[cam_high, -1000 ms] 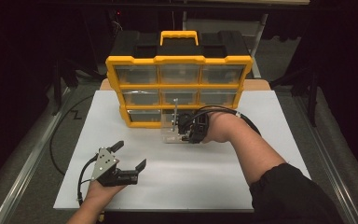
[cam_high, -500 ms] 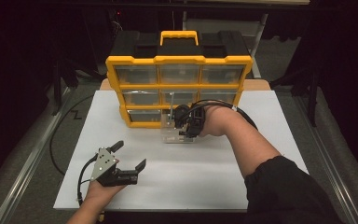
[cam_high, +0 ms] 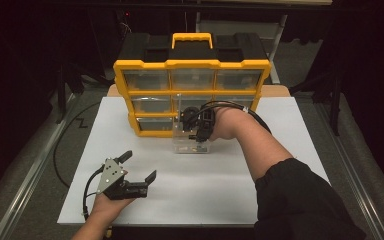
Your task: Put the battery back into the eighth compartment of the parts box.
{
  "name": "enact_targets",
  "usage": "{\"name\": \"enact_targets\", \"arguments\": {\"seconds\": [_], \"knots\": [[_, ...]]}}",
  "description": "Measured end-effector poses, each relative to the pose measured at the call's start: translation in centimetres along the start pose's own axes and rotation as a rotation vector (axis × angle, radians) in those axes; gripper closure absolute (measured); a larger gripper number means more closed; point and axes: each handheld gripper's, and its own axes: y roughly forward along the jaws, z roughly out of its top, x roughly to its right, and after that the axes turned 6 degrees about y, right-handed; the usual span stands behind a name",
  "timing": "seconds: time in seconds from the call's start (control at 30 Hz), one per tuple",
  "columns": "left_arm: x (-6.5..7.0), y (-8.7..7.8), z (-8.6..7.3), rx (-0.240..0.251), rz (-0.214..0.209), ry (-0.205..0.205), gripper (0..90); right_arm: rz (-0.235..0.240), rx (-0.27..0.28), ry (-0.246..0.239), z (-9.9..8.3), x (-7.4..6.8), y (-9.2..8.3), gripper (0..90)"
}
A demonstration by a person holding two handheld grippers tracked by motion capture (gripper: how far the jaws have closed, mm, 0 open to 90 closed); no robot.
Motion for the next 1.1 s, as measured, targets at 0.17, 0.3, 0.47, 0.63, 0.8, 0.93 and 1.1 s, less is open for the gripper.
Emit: {"name": "enact_targets", "arguments": {"seconds": [0.17,0.3,0.47,0.63,0.8,0.93,1.1], "knots": [[0.0,0.0,0.0,-0.001,-0.002,0.001,0.7,-0.007,0.008,-0.001,0.5,0.3,0.1,78.6],[0.0,0.0,0.0,-0.001,-0.002,0.001,0.7,-0.01,0.006,-0.001,1.0,0.6,0.2,78.5],[0.0,0.0,0.0,0.001,-0.002,0.001,0.7,-0.017,0.012,0.009,1.2,0.9,0.6,78.4],[0.0,0.0,0.0,-0.001,-0.003,-0.003,0.7,-0.013,0.006,0.014,1.3,1.1,1.0,78.4],[0.0,0.0,0.0,-0.002,-0.004,-0.001,0.7,-0.014,0.003,0.015,1.1,1.3,1.1,78.4],[0.0,0.0,0.0,-0.004,-0.003,0.001,0.7,-0.017,0.004,0.034,0.8,1.4,1.0,72.6],[0.0,0.1,0.0,-0.003,-0.004,0.001,0.7,-0.012,0.011,0.069,0.3,1.2,0.6,63.2]]}}
